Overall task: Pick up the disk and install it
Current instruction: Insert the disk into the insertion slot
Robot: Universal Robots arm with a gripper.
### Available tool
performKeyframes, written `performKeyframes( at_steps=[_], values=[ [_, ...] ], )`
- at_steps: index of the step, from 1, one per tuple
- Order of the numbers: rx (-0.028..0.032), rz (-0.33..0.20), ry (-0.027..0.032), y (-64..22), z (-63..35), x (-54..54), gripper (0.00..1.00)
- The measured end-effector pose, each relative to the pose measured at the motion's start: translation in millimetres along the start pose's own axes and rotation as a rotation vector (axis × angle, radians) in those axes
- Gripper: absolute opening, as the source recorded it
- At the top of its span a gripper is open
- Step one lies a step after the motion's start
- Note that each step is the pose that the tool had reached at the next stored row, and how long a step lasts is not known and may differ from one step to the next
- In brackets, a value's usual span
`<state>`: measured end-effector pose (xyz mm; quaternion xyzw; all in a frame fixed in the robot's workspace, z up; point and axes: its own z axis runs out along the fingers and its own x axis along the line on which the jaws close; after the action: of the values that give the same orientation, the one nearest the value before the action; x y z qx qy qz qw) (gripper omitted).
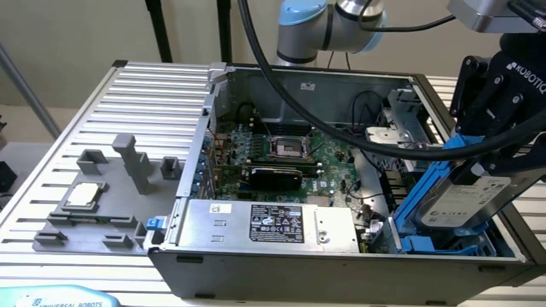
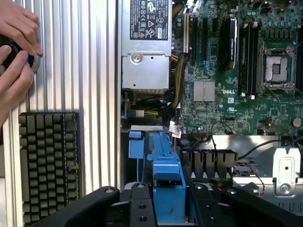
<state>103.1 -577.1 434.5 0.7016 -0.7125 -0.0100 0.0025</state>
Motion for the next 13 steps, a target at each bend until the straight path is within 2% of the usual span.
performKeyframes(
  at_steps=[13],
  values=[
    [-0.0059,-0.005,0.0002,-0.3,11.9,0.1,0.33]
  ],
)
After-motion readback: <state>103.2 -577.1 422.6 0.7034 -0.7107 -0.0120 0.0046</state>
